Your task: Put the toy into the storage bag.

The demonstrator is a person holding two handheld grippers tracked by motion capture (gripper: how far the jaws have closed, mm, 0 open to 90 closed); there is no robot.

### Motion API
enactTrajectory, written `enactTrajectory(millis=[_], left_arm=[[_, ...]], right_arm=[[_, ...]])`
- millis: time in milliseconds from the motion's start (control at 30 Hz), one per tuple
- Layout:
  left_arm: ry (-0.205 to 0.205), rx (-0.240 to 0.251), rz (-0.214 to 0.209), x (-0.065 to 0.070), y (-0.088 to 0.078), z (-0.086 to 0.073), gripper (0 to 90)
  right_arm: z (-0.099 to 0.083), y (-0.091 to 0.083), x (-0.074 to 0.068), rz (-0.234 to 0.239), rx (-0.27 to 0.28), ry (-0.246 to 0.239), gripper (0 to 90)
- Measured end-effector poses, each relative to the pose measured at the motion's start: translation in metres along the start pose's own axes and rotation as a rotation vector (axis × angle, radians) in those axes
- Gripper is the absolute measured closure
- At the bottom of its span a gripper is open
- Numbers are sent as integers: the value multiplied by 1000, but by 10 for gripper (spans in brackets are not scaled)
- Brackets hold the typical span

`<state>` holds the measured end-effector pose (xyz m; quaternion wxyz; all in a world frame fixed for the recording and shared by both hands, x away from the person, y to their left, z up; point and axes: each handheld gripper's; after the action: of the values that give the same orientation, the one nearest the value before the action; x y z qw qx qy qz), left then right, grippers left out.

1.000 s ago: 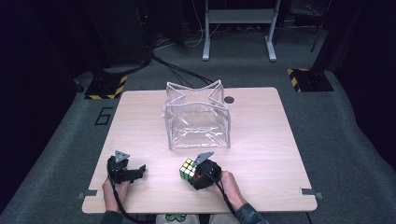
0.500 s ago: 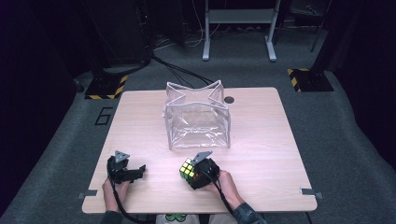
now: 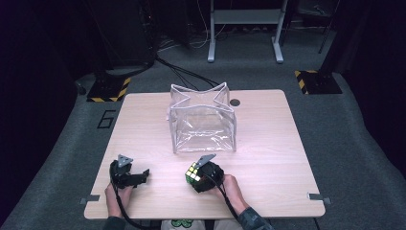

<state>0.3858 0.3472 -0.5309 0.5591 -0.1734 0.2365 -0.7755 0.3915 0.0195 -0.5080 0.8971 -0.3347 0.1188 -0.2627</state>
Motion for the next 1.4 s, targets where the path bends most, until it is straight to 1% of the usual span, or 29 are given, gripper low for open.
enactTrajectory(millis=[100,167,300,333,400,533,600,833,867,967,1000,1033,1067,1167,1200,1233,1400], left_arm=[[2,-1,-3,0,0,0,76],[-1,6,-1,0,0,0,77],[-6,7,0,0,0,0,78],[-7,5,-2,0,0,0,79],[-8,7,0,0,0,0,78],[-8,7,0,0,0,0,78],[-8,7,-1,0,0,0,78],[-7,7,-1,0,0,0,78],[-7,6,-1,0,0,0,79],[-7,6,-3,0,0,0,78],[-8,6,-2,0,0,0,78],[-8,7,-1,0,0,0,78],[-9,7,0,0,0,0,78],[-8,5,-3,0,0,0,79],[-8,6,-2,0,0,0,79],[-8,6,-2,0,0,0,79],[-8,5,-2,0,0,0,79]], right_arm=[[0,-5,0,2,17,10,333],[0,-8,0,-3,14,19,333],[0,-15,2,-19,32,14,333],[1,-17,2,-23,35,24,333],[2,-22,4,-22,41,33,333],[6,-34,8,-37,64,48,332],[6,-38,10,-44,63,49,332],[7,-47,16,-59,60,62,332],[8,-48,17,-61,63,54,332],[9,-52,18,-66,64,63,332],[10,-53,19,-68,64,55,332],[10,-54,19,-70,62,67,332],[10,-55,21,-74,62,55,332],[11,-59,24,-78,55,64,332],[11,-60,25,-79,60,62,332],[12,-62,26,-80,64,73,333],[19,-71,32,-81,82,91,333]])
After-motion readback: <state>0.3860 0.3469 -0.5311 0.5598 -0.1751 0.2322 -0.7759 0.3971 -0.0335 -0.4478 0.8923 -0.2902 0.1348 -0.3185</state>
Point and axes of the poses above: each handheld gripper's, and its own axes: y roughly forward along the jaws, z roughly out of its top, x roughly to its right, and after that the axes turned 9 degrees about x, right-handed
